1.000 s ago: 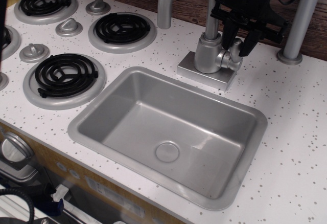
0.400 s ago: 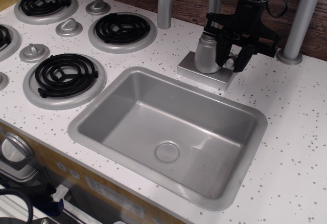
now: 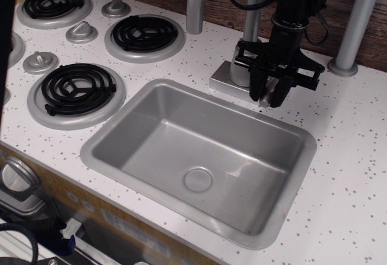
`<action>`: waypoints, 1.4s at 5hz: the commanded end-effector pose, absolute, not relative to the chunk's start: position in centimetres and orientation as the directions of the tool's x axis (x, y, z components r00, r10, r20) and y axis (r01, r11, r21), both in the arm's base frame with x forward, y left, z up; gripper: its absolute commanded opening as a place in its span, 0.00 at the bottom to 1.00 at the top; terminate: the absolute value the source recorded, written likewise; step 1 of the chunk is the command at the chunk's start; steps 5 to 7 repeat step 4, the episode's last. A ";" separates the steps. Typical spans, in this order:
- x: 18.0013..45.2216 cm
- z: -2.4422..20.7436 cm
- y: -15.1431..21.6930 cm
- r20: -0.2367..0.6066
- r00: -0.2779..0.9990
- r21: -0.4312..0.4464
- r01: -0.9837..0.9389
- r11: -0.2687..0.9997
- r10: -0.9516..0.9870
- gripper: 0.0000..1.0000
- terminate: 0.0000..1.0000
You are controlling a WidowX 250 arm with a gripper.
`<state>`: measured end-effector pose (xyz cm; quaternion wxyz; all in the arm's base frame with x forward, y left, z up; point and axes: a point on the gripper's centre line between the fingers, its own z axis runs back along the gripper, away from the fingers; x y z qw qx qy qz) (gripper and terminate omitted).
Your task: Lever vertical to front
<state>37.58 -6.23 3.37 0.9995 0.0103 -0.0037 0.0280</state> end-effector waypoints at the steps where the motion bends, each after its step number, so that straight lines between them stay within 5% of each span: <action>1: 38.6 5.5 -7.0 0.071 0.997 0.018 -0.045 0.999 0.044 1.00 0.00; 3: 37.3 9.1 -7.2 0.052 0.993 0.096 -0.108 0.990 0.103 1.00 0.00; 4: 36.9 9.6 -7.1 0.061 0.992 0.107 -0.119 0.987 0.113 1.00 1.00; 7: 36.9 9.6 -7.1 0.061 0.992 0.107 -0.119 0.987 0.113 1.00 1.00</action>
